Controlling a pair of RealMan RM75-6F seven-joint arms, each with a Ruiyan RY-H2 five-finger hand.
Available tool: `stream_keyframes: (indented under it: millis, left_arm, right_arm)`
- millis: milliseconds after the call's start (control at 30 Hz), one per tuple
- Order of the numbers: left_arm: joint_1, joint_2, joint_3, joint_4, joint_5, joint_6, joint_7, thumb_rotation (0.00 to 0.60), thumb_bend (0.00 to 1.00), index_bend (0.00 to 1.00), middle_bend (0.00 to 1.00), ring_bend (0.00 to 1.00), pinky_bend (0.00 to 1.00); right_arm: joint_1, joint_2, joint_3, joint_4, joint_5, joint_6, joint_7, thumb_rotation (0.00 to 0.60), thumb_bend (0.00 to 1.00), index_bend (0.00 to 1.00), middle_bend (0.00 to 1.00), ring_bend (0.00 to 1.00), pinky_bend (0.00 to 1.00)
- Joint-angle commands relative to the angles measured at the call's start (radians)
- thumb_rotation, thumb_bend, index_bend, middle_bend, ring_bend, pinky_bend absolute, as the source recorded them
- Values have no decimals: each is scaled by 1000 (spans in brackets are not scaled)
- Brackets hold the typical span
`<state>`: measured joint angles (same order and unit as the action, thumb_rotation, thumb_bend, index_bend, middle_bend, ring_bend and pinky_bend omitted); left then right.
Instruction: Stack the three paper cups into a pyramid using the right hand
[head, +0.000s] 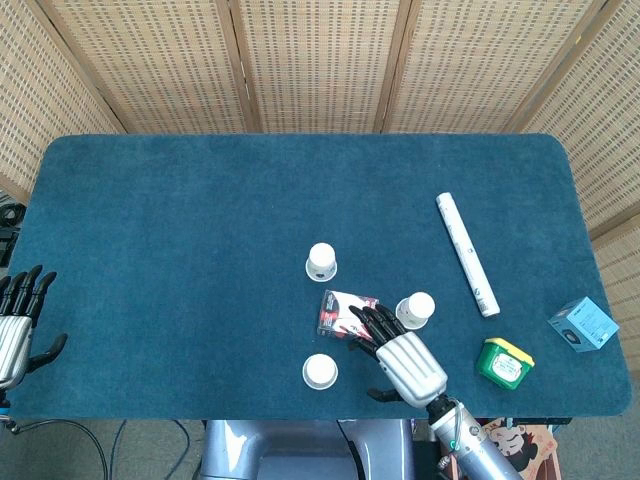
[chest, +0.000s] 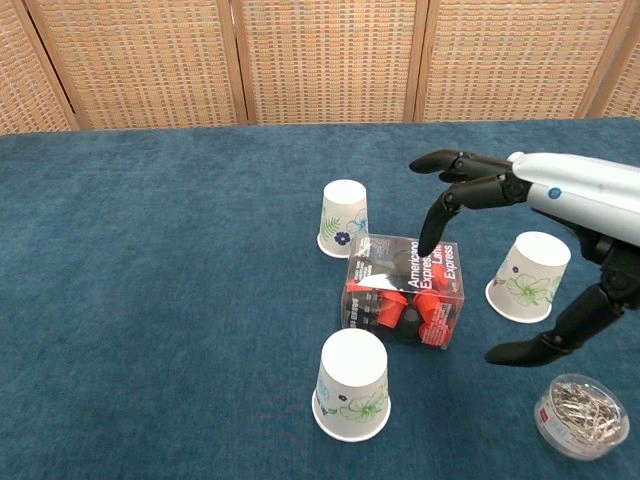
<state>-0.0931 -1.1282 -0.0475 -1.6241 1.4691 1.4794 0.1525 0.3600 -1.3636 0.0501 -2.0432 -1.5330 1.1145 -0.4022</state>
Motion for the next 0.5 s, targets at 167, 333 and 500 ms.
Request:
stream_keyframes:
  millis: [167,333,500]
  left_arm:
    - [-1,-1,2,-3,2,-1,5,600,311,0,0,0,0]
    - [2,1,0,-1,1,5,-1,600,312,0,0,0,0]
    - [1,2,-1,0,0,4,-5,600,313,0,0,0,0]
  right_arm:
    - [31,-37,-2,-25,39,-32,-32,600,20,392,0,0,0]
    - [51,-91,-1,-12,83,-52,-76,600,20,394,0,0,0]
    - [66,-140,0,20,125,-59,-98,600,20,394,0,0,0]
